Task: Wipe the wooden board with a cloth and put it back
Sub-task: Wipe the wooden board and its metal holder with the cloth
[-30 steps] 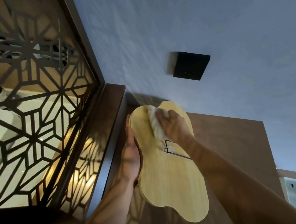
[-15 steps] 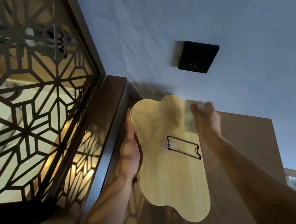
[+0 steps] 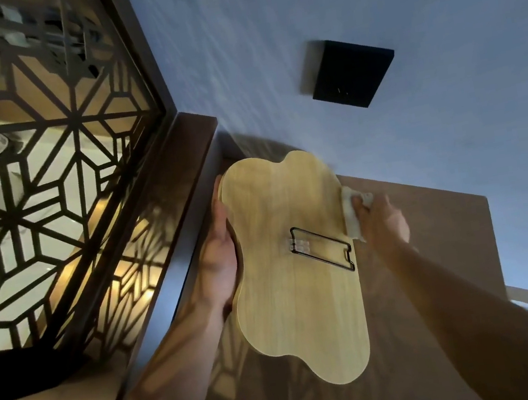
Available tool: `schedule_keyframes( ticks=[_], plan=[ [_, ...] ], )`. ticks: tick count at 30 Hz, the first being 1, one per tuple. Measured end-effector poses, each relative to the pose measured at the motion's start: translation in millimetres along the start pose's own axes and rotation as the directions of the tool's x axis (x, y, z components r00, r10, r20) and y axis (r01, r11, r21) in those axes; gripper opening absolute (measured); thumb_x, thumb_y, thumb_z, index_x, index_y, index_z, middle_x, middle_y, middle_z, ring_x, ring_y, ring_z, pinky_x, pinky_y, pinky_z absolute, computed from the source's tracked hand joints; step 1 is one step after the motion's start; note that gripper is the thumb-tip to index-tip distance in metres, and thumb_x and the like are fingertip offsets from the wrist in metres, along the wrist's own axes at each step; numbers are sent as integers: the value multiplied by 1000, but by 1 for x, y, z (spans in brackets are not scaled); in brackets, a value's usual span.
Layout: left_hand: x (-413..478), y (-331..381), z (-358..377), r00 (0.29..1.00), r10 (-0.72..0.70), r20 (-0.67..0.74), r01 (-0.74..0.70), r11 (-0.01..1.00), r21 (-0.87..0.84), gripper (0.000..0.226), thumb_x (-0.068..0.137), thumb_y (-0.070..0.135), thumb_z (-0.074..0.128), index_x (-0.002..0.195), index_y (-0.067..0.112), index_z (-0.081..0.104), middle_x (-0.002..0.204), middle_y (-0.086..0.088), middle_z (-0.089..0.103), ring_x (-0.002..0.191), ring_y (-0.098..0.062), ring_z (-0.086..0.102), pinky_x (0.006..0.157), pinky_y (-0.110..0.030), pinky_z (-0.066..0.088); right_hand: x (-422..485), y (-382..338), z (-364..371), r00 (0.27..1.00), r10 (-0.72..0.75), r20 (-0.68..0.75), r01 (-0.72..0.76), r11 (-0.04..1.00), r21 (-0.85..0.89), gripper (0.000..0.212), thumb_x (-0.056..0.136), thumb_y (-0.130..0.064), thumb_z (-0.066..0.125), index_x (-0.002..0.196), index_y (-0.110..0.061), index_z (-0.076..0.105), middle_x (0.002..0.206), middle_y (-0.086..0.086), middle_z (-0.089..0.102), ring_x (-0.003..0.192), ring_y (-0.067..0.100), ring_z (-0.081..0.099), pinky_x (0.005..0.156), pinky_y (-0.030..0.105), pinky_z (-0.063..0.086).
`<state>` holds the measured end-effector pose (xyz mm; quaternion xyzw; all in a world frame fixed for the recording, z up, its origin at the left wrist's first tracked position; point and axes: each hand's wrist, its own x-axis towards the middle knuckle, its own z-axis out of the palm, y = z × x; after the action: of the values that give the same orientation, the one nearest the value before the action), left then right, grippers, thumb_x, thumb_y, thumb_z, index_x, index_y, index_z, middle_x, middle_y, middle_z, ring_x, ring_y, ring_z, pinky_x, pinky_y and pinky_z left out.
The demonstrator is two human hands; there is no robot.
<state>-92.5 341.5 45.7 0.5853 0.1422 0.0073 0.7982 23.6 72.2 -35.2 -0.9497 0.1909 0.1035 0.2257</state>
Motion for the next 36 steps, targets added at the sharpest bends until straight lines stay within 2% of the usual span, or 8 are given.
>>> schedule_keyframes(
  ticks=[4, 8, 12, 18, 23, 26, 30, 36],
  plan=[
    [-1, -4, 0, 999, -1, 53, 0, 1000, 25, 48, 103, 45, 32, 151, 41, 29, 149, 26, 46, 137, 8, 42, 105, -15, 41, 3, -21, -14, 986, -115, -124, 127, 987, 96, 40, 96, -52, 54, 94, -13, 46, 84, 12, 67, 77, 38, 63, 63, 37, 46],
    [-1, 2, 1, 1000, -10, 4, 10, 1000, 4, 60, 101, 29, 42, 157, 28, 24, 161, 6, 36, 146, -10, 36, 123, -42, 26, -20, -108, -12, 957, -288, 28, 234, 827, 511, 35, 91, -58, 56, 89, -23, 56, 79, -7, 61, 77, 22, 59, 57, 25, 46],
    [-2, -6, -5, 1000, -12, -13, 12, 1000, 24, 57, 101, 28, 41, 156, 29, 26, 160, 12, 37, 145, -4, 35, 123, -37, 24, -27, -140, 6, 913, -407, 24, 367, 846, 386, 46, 96, -61, 49, 93, -16, 58, 83, 2, 65, 75, 25, 60, 64, 29, 38],
    [-11, -23, -20, 998, 63, -27, -54, 966, 252, 51, 109, 7, 26, 151, 31, 13, 152, 30, 22, 137, 24, 23, 111, -3, 21, 10, -61, 18, 991, -131, 11, 126, 971, 202, 59, 98, -64, 41, 101, -7, 58, 95, 20, 67, 93, 41, 66, 73, 37, 46],
    [-16, -22, -22, 999, 36, -12, -33, 977, 209, 52, 109, 12, 29, 144, 47, 18, 153, 33, 24, 142, 16, 23, 116, -11, 21, 24, -30, -2, 996, 3, -87, -7, 999, -46, 46, 98, -57, 46, 99, -11, 47, 91, 16, 67, 89, 40, 67, 75, 42, 50],
    [-17, -22, -21, 999, 48, -14, -44, 972, 231, 53, 108, 14, 31, 151, 39, 14, 153, 32, 25, 140, 19, 25, 112, -6, 24, 14, -51, -11, 968, -169, -184, 179, 983, 43, 45, 98, -56, 52, 91, -12, 45, 81, 13, 67, 77, 38, 64, 75, 43, 52],
    [-16, -19, -19, 999, 34, -17, -30, 980, 197, 54, 102, 33, 35, 152, 41, 16, 155, 29, 27, 141, 15, 27, 113, -8, 25, -12, -122, -3, 946, -318, -54, 310, 847, 433, 43, 88, -63, 54, 80, -20, 53, 70, -7, 61, 62, 16, 57, 52, 23, 42],
    [-17, -22, -22, 998, 62, 1, -60, 968, 244, 49, 107, 18, 29, 148, 41, 16, 156, 28, 23, 141, 18, 23, 116, -9, 20, 2, -114, 17, 953, -300, 36, 281, 924, 259, 54, 97, -67, 41, 93, -15, 54, 93, 14, 68, 87, 36, 64, 72, 37, 47]
  ],
)
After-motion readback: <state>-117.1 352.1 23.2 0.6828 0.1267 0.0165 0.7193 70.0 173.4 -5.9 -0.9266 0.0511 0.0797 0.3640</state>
